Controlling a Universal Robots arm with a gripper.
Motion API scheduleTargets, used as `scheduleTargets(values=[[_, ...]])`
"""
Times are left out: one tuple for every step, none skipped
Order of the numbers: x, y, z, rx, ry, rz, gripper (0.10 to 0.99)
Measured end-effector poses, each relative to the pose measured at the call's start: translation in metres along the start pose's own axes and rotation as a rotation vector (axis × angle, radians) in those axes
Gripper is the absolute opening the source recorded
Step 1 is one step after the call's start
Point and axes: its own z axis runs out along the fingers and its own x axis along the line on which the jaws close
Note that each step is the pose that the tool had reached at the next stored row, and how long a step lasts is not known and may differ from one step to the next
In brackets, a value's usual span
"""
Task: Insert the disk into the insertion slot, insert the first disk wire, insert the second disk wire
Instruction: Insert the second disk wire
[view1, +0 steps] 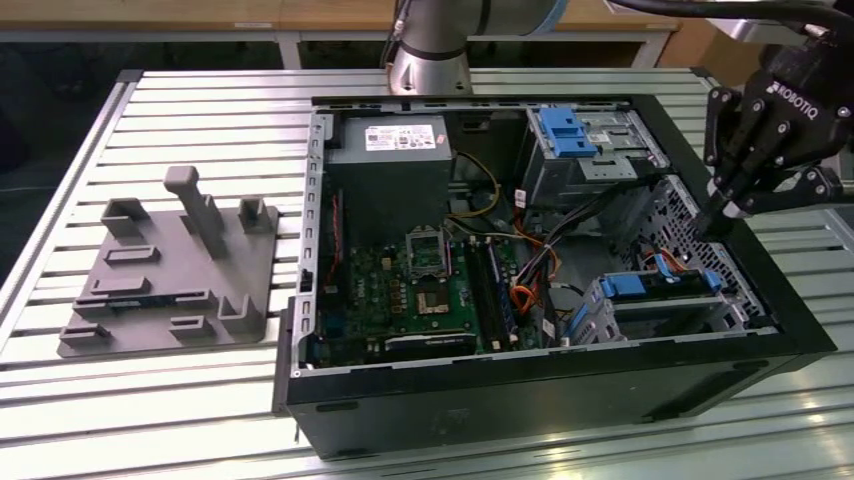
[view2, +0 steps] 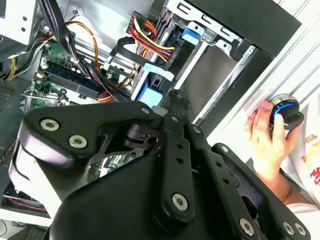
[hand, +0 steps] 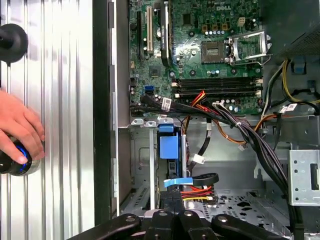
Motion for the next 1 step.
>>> scheduleTargets(values=[[0.0, 0.0, 0.0, 0.0, -0.0001, 0.0, 0.102]])
